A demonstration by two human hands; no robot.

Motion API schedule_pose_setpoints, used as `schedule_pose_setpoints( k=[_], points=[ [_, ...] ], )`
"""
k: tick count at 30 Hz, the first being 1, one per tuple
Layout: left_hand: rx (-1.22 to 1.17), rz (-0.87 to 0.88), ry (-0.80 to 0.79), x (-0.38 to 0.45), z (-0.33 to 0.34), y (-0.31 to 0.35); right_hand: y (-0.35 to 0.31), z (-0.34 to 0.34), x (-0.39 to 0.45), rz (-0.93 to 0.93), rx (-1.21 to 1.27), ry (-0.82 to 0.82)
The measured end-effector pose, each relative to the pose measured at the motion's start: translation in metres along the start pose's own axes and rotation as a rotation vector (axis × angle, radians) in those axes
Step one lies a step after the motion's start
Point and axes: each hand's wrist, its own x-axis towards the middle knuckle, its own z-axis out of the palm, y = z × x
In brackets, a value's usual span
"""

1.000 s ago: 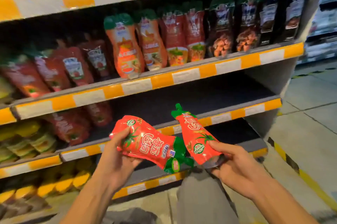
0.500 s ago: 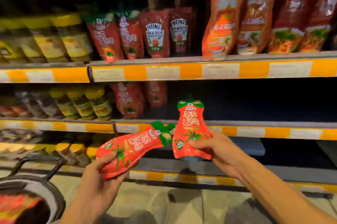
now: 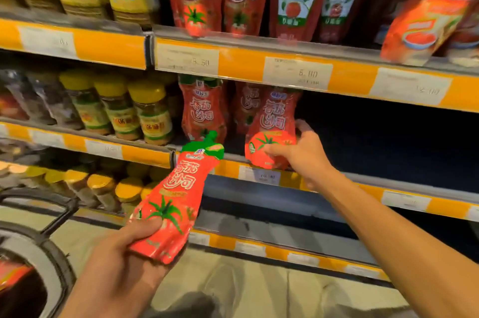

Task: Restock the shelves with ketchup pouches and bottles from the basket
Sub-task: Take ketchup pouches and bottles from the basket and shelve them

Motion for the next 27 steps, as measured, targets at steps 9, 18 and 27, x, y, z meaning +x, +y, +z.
schedule_pose_setpoints(
  k=[9, 18, 27],
  points=[
    [-0.038, -0.066, -0.064, 0.002, -0.012, 0.0, 0.01, 0.025, 0.046, -0.119, -0.312, -0.004],
    [-0.005, -0.085, -0.04, 0.0, -0.008, -0.005, 0.02, 0.044, 0.069, -0.175, -0.521, 0.131],
    [0.07, -0.009, -0.077, 0.005, -0.008, -0.01, 0.022, 0.059, 0.076, -0.165, -0.535, 0.132]
  ],
)
